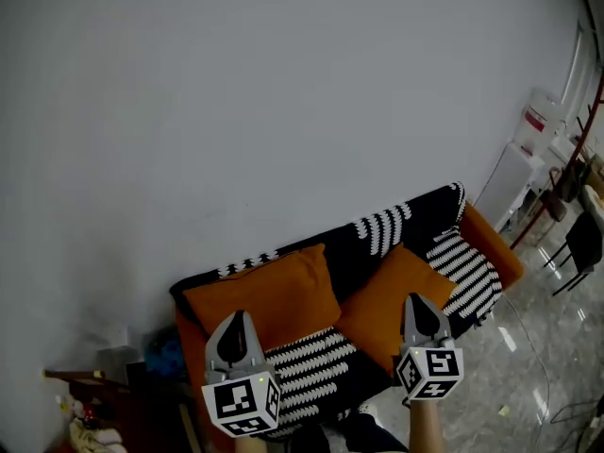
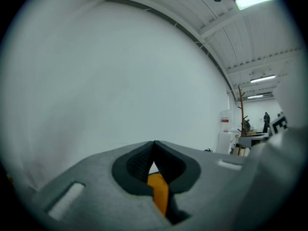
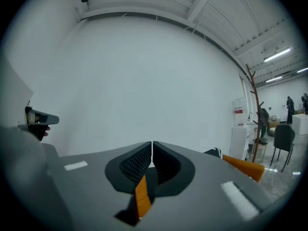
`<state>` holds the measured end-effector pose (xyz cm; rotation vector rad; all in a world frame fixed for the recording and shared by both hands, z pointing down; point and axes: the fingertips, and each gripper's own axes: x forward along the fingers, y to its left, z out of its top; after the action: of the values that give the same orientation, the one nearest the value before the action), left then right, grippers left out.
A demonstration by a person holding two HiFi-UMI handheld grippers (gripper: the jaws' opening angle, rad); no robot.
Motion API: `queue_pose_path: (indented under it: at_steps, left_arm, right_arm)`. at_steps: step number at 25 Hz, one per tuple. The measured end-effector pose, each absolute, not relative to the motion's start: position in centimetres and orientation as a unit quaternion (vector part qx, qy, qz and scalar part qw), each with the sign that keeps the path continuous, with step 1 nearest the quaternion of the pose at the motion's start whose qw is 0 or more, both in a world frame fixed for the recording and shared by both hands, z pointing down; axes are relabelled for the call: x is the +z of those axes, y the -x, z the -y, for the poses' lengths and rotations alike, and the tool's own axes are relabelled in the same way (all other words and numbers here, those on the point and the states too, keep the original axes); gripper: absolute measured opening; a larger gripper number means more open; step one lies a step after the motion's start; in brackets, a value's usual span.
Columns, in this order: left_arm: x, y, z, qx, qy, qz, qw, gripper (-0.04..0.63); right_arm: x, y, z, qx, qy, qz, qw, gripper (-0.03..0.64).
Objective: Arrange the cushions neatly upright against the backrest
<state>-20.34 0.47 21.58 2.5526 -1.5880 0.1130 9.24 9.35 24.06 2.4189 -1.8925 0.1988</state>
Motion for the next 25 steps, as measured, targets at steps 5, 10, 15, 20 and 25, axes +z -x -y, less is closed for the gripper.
queue_pose_path:
  at_steps: [5,10,15,20,25]
  left_arm:
    - [22.2,13.1,-1.7,0.052,-0.870,0.487,0.061,0.004]
    - [22.8,4.6,-3.9,0.066,-0.881,0.464,0.057,0.005]
    - [22.8,-3.4,-7.0,0.070,-0.883,0.461,0.055,0.005]
    - [23.6,-8.6,-10.4,0.076,-0.873,0.479,0.059,0.005]
    - [24.1,-11.6,-12.2,0.089,-0.862,0.495,0.059,0.005]
  right_arm:
    - [24.6,-15.4,-13.6,0.070,-0.814,0.576,0.025,0.044]
    - [25.5,-22.7,-17.9,0.078,-0.825,0.559,0.028,0.084]
    - [25.8,-30.3,-21.2,0.085,-0.821,0.564,0.034,0.106]
    - [26.3,-36.0,-23.1,0.088,-0.804,0.587,0.037,0.115]
    - [27.2,-39.5,-23.8,0.093,-0.793,0.601,0.044,0.126]
